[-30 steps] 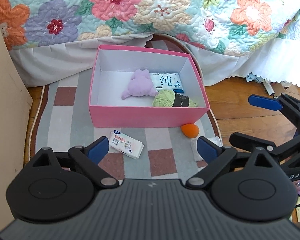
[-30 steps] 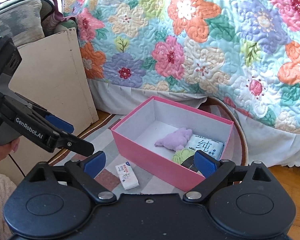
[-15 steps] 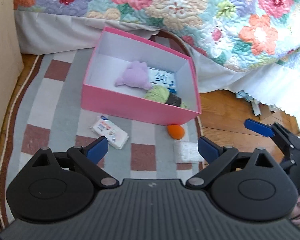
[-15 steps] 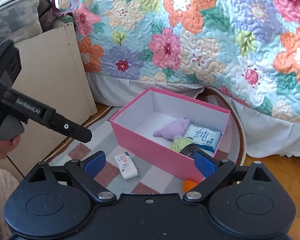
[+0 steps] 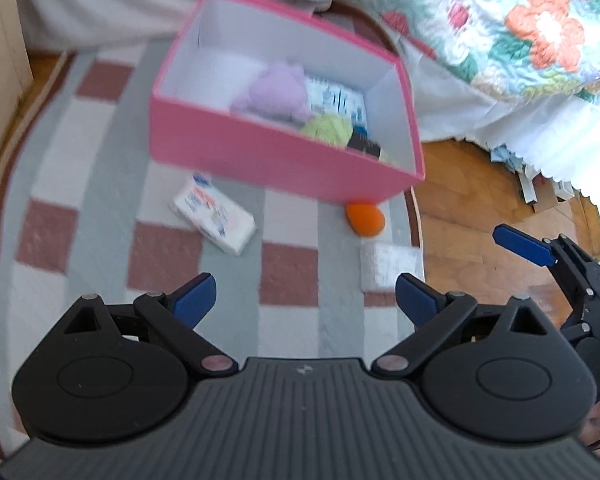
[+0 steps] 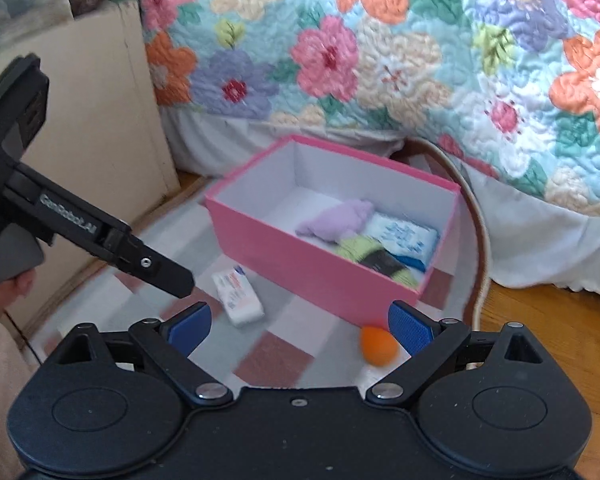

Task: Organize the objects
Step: 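Move the left tool down toward the clear box of floss picks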

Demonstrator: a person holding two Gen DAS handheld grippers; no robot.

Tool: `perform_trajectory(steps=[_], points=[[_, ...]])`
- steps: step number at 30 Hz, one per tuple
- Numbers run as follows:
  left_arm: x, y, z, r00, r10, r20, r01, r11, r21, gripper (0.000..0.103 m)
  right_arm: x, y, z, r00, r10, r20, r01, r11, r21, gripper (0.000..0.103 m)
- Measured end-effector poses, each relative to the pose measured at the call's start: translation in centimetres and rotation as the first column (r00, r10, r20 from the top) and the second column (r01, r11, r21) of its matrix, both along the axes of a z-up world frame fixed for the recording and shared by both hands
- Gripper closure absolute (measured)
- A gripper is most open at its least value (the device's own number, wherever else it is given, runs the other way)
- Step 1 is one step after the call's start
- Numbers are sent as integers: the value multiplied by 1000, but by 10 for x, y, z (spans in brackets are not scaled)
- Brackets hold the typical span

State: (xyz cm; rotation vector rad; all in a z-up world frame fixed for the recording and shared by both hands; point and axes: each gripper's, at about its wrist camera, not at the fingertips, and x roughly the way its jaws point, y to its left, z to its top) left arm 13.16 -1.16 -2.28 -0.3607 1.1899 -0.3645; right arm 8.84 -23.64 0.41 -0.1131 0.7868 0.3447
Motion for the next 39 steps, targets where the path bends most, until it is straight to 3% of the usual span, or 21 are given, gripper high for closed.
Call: perform_trajectory(steps=[9,22,25,31,39], points=[[-6,-27,-39,998,-17,-56,17,1000,10,6,-2,-17,-29,997,-52,-61,52,999,2,6],[-13,-46,-53,997,-49,65,47,998,29,7,-5,-15,-62,994,-52,-93,46,997,-68,6],[-14,-51,-59,995,-53,79,53,999,4,7,-8,-15,-68,996,-46,-75,38,994,-99,6],[-18,-69,-73,986,-98,136,95,995,25,7,-15,-20,-80,999,-32,-27,28,989,-148,6],[-15,-83,-97,984,-135,118,133,991,21,8,-15,-32,-101,999,-48,-25,44,990,-134,6]])
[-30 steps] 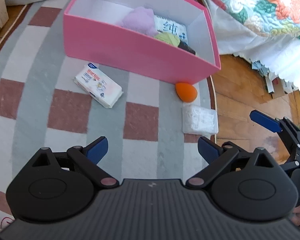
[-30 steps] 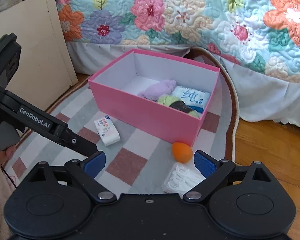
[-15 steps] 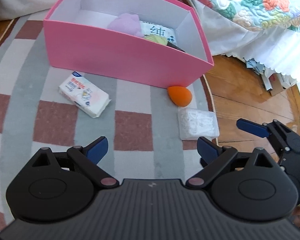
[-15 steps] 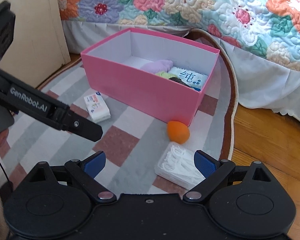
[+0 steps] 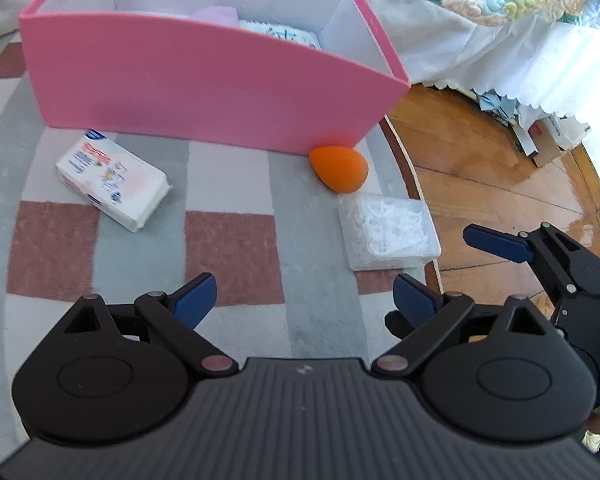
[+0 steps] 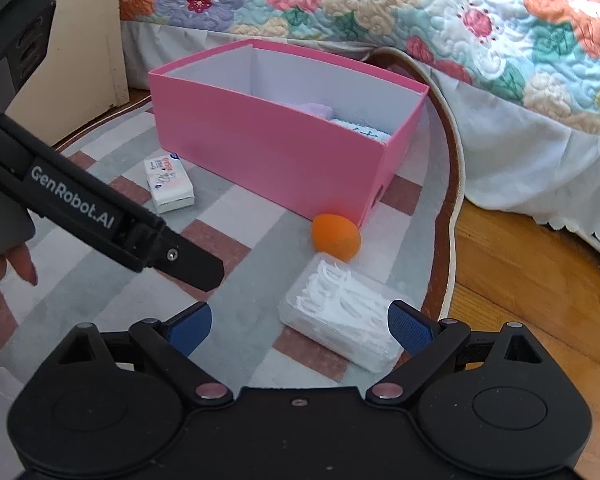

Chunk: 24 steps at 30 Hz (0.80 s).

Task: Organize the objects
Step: 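Move the left tool down toward the clear box of floss picks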

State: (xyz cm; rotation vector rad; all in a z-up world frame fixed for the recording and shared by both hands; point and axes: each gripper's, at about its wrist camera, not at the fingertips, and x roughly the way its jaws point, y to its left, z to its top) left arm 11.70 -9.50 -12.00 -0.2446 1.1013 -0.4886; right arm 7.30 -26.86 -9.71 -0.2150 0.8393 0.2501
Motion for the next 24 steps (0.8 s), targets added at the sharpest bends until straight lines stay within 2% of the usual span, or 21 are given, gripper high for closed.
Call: perform_trajectory(steps=[6,13,18,21,24], points=[[0,-10,-6,999,-36,26,37,997,-61,12,4,-14,-15,999,-49,-24,49,999,21,6],[7,-26,-15,997,-55,54,57,997,-42,12,9,-29,-27,993,-77,-87,83,993,79,6],[14,-35,-26,996,-72,53,75,995,-59,24,14,-40,-33,989,-111,-101,123,985,123,6],[23,-38,-37,998,-60,-29,55,989,-135,32,20,-45,-38,987,-123,-107,138,981,140,6],[28,-41,-39,998,-46,-30,41,985,-170,39,26,-48,-43,985,-129,-117,147,976,163,6]])
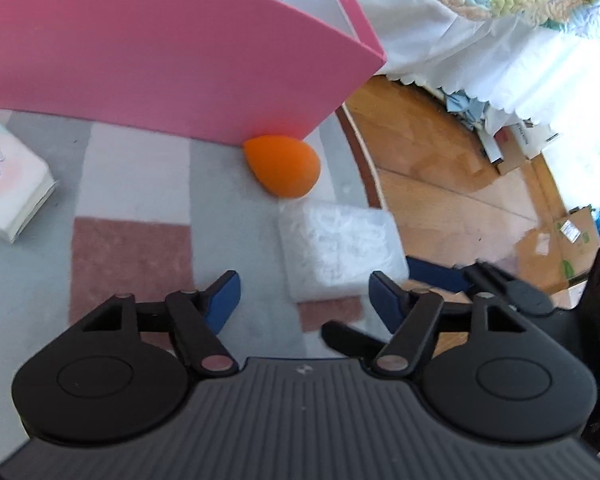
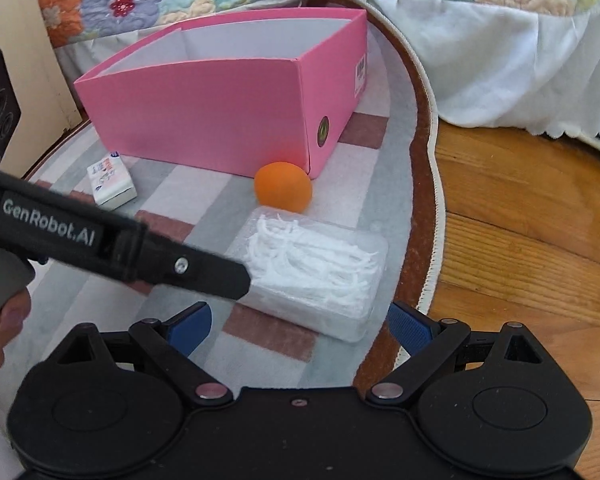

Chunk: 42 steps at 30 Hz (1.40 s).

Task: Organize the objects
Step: 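Move the left tool down toward the clear box of floss picks, then close the left tool fingers around the clear floss-pick box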

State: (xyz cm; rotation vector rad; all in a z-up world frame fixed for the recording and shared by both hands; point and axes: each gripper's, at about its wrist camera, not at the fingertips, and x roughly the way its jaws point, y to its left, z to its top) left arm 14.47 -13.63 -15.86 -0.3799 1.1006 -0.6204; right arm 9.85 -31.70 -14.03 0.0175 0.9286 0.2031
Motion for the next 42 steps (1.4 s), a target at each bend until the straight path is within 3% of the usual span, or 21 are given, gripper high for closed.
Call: perform_trajectory(steps=[8,11,16,22,31,37,42], points=[[1,-4,-4,1000,-17,-16,17,999,-47,63,4,5,-6,1000,22,2,-22,1000,7,6],[0,-4,-3,1000,-17,-7,17,999,-38,64,5,6,-5,1000,21,0,-21,1000,13,5],[-1,5,1,998,-6,-65,2,998,-57,64,5,10,-3,999,33,-3,-32,999,23,4],[-6,10,12,999,22,-45,-22,1000,21,64,4,25,-1,997,77,1,-77,996,34,4],[-10,25,16,992,31,-120,-20,996,90,64,5,43,-1,993,115,-22,-113,991,70,4],[-8,40,10,984,57,-171,-47,997,57,64,6,54,-3,991,127,-34,-124,989,76,4],[-8,41,10,987,69,-148,-57,995,81,60,8,52,-3,993,109,-49,-103,989,102,4]])
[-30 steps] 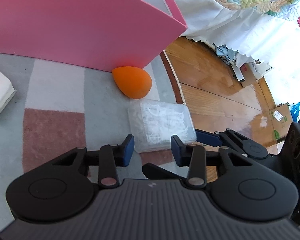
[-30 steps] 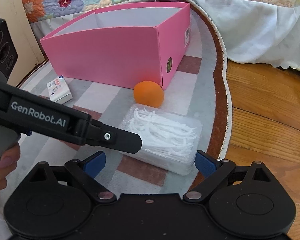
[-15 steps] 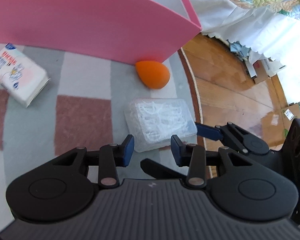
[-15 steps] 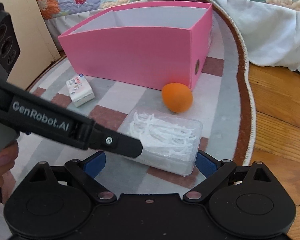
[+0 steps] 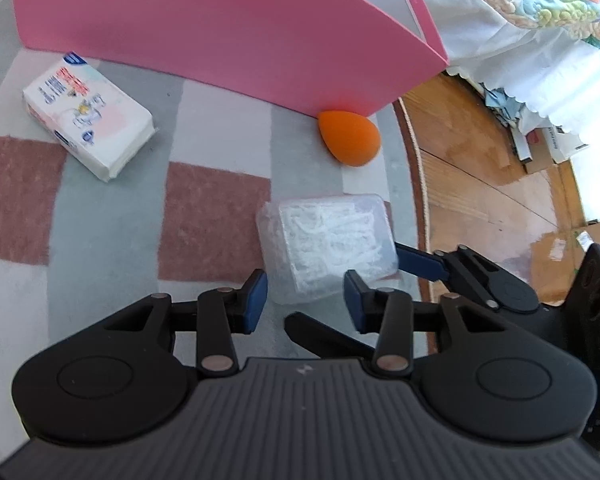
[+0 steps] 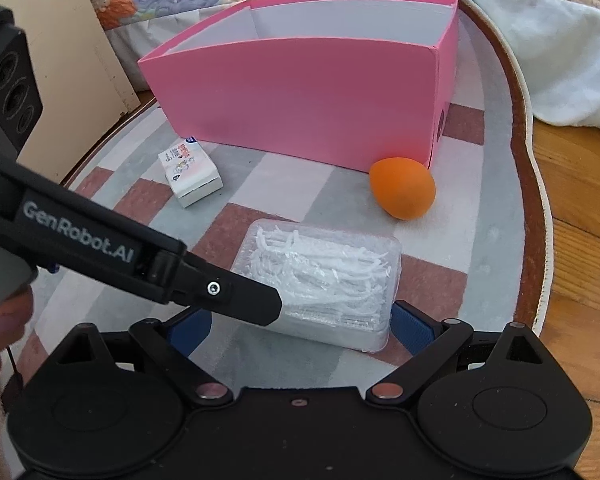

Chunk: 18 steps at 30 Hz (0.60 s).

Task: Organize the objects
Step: 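Close the left tool fingers around the clear floss-pick box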

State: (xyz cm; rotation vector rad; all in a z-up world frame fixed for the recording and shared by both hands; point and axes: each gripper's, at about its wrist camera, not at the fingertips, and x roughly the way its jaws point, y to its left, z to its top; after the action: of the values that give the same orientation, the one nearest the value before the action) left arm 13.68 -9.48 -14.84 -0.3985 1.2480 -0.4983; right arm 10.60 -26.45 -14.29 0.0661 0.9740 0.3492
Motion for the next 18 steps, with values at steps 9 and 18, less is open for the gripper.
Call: perform_trajectory(steps=[9,18], points=[[9,9,-8,998,59,2,-59,997,-59,63,9,-1,-7,997,-63,-41,65,997,33,3],[13,16,-16,994,93,-64,-100,988,-119,64,13,-2,-9,995,-90,-42,92,994,54,0]])
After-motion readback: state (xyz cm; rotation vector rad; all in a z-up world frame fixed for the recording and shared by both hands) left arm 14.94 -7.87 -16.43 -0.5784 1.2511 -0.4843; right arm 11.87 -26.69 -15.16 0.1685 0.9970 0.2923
